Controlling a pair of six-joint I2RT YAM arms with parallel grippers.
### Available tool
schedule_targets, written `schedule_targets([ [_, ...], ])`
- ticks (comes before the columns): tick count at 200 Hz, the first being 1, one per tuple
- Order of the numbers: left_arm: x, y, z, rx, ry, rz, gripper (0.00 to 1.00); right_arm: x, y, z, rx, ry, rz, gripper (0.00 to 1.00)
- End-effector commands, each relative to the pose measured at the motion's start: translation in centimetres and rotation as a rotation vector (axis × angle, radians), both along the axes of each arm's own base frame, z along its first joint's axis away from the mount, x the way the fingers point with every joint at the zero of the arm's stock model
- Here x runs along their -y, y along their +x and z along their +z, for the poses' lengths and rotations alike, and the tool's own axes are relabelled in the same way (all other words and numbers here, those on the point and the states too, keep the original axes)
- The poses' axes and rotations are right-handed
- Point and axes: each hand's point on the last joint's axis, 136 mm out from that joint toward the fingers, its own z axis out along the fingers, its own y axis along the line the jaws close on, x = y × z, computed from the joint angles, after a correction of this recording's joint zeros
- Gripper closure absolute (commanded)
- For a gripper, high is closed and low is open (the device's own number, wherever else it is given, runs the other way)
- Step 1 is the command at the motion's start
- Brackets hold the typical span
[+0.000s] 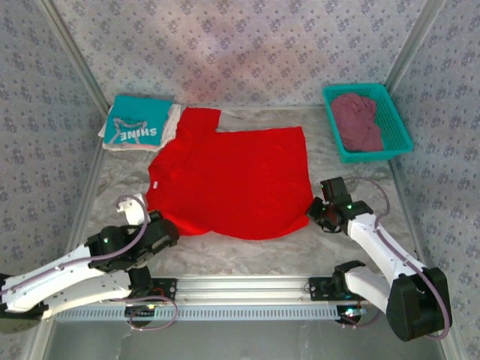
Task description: Fold and stack the t-shirts
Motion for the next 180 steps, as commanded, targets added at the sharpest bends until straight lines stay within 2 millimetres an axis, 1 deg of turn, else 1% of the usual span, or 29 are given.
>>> schedule_targets([
  [1,1.5,0.9,1.4,0.023,0.008,-0.075,1.00,-0.1,0.8,2.2,0.057,-0.004,0.014,1.00],
  [22,1.3,1.3,1.4,0.022,0.006,-0.083,1.00,0.2,1.0,3.2,0.087,-0.010,0.004,1.00],
  [43,1.1,1.7,1.9,0.024,0.017,-0.101,1.00,0.1,0.9,3.1,0.083,-0.005,0.007,1.00],
  [55,1.0,1.9,1.8,0.012,0.031,-0.099,1.00,0.1,1.3,3.3,0.101,-0.013,0.008,1.00],
  [72,1.3,2.4,1.5,-0.005,0.036,-0.116,1.00,-0.1,1.8,3.5,0.117,-0.016,0.022,1.00],
  [92,1.3,3.0,1.5,-0.021,0.030,-0.126,1.00,-0.3,2.7,4.1,0.130,-0.023,0.035,1.00],
  [101,0.9,3.4,1.3,-0.033,0.030,-0.112,1.00,-0.4,3.1,4.4,0.133,-0.024,0.044,1.00],
  [111,1.0,3.9,1.0,-0.058,0.006,-0.121,1.00,-0.6,3.4,4.7,0.138,-0.023,0.048,1.00],
  [131,1.3,5.1,0.6,-0.093,-0.034,-0.137,1.00,-0.6,3.7,4.7,0.141,-0.026,0.046,1.00],
  [157,0.8,6.0,0.7,-0.104,-0.016,-0.126,1.00,-0.5,3.3,4.3,0.108,-0.027,0.049,1.00],
  [168,1.0,6.3,0.8,-0.104,-0.014,-0.137,1.00,-0.5,3.7,4.6,0.124,-0.027,0.046,1.00],
  [180,1.0,6.7,0.5,-0.130,-0.003,-0.151,1.00,-0.3,4.2,4.6,0.125,-0.046,0.040,1.00],
])
